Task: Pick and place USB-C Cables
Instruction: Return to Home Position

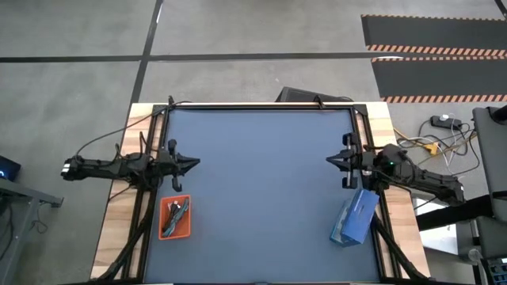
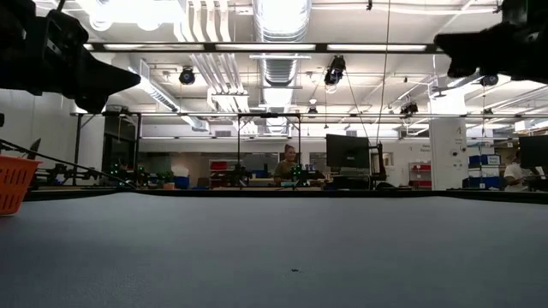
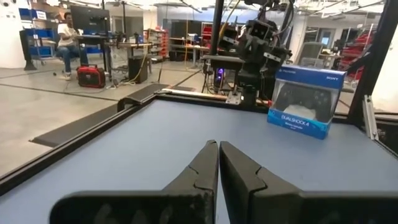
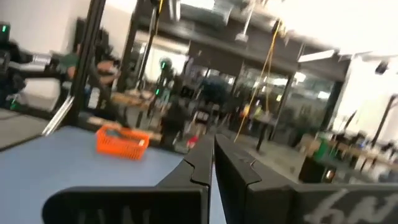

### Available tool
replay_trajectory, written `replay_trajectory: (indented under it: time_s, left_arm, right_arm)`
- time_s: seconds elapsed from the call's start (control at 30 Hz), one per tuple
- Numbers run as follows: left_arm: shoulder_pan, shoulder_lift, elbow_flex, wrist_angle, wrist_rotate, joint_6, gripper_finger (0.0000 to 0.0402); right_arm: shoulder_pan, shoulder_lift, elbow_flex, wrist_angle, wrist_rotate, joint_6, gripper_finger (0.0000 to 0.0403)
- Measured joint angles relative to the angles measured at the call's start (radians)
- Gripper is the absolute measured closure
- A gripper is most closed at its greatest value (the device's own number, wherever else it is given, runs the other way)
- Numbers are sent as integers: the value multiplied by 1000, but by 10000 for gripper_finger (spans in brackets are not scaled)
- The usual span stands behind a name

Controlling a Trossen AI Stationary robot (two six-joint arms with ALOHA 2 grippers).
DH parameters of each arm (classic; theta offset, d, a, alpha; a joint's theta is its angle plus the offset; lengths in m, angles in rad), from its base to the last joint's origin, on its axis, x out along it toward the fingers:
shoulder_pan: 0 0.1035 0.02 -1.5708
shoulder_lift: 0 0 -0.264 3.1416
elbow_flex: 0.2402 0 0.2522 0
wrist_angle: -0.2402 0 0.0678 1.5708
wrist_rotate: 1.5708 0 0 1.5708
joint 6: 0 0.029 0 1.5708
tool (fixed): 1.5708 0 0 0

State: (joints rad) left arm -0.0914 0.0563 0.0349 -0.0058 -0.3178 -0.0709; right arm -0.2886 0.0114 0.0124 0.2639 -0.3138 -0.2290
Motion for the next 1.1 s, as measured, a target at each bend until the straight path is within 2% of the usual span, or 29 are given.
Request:
replay_trajectory:
  time_s: [0.13, 0.37, 0.43, 1.1]
  left_arm:
    - [0, 6, 0, -1, 0, 0, 401]
    - [0, 18, 0, -1, 0, 0, 401]
    - [0, 18, 0, -1, 0, 0, 402]
    - [0, 17, 0, -1, 0, 0, 402]
  right_arm:
    - [0, 18, 0, -84, 3, 47, 394]
    - [0, 66, 0, -217, 68, 567, 394]
    - [0, 88, 2, -219, 72, 639, 394]
    - [0, 155, 8, -228, 72, 614, 394]
